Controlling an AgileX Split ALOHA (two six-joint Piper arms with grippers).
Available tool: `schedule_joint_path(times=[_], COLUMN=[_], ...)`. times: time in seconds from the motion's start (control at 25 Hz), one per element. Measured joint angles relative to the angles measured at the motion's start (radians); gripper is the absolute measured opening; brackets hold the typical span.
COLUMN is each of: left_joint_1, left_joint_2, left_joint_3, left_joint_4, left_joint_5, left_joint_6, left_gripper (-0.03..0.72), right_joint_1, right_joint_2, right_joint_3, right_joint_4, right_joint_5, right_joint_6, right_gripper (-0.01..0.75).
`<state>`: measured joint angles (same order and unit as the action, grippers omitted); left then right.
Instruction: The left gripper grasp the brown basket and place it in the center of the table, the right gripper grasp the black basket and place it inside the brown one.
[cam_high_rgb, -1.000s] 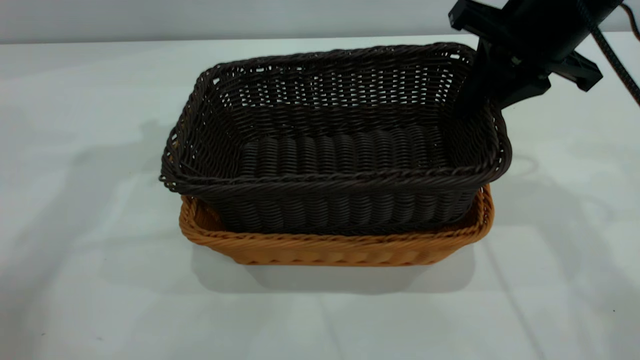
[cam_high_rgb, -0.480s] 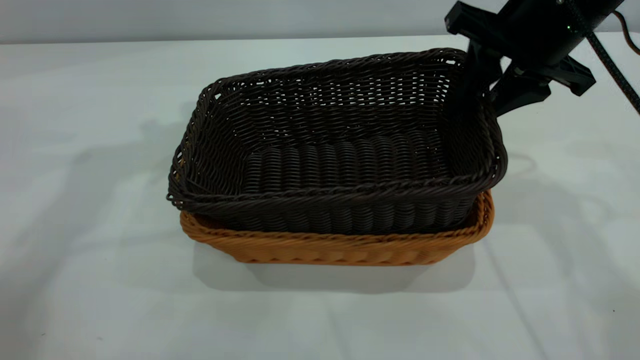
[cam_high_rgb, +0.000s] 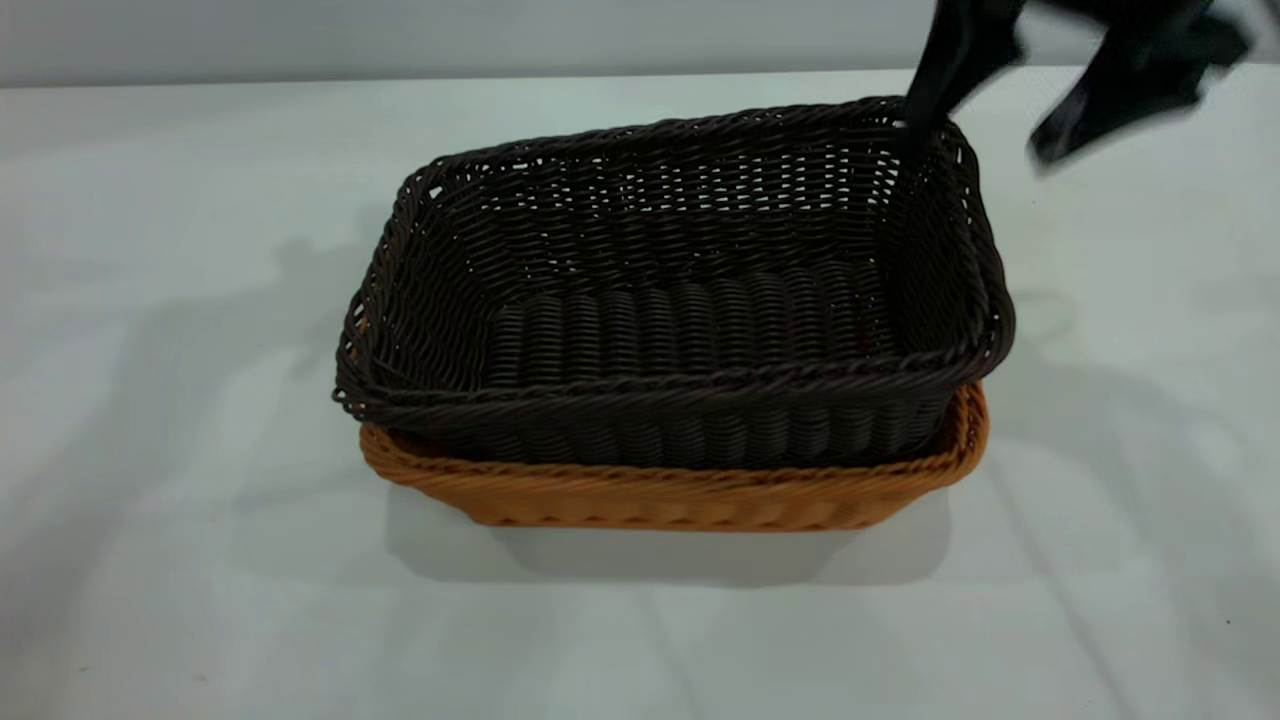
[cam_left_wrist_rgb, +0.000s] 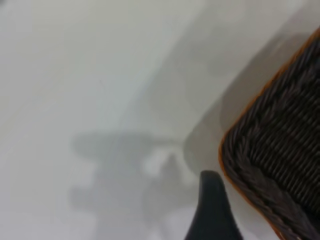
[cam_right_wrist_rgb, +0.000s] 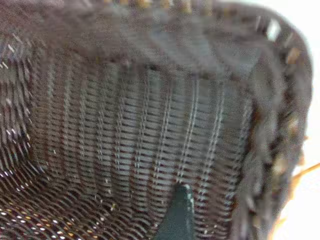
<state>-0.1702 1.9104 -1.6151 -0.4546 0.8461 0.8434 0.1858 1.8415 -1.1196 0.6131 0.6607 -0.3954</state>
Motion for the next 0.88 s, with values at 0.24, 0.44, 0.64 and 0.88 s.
schedule_joint_path(times=[0.24,0.44,0.64,0.88], left_joint_1=[0.0,0.0,0.0,0.0], left_joint_2=[-0.224,-0.408,-0.566,-0.707], left_joint_3=[-0.001,-0.001,-0.002,-0.003], left_joint_4=[0.0,0.001,0.001,0.001], left_joint_5=[0.015,0.089,0.222,0.321], left_joint_6=[-0.03,-0.103,-0.232,-0.485], left_gripper=[0.466,0.466,0.466,0.466], right_joint_1=[-0.033,-0.034,-0.034,-0.034], right_joint_2=[-0.33,-0.655,-0.954,-1.266], right_joint_3=[0.0,0.0,0.0,0.031], right_joint_4=[-0.074,-0.105,-0.127,-0.139], right_joint_5=[0.029,0.136,0.298,0.437], right_joint_6=[0.0,0.0,0.0,0.016], right_gripper=[0.617,0.596,0.593,0.593])
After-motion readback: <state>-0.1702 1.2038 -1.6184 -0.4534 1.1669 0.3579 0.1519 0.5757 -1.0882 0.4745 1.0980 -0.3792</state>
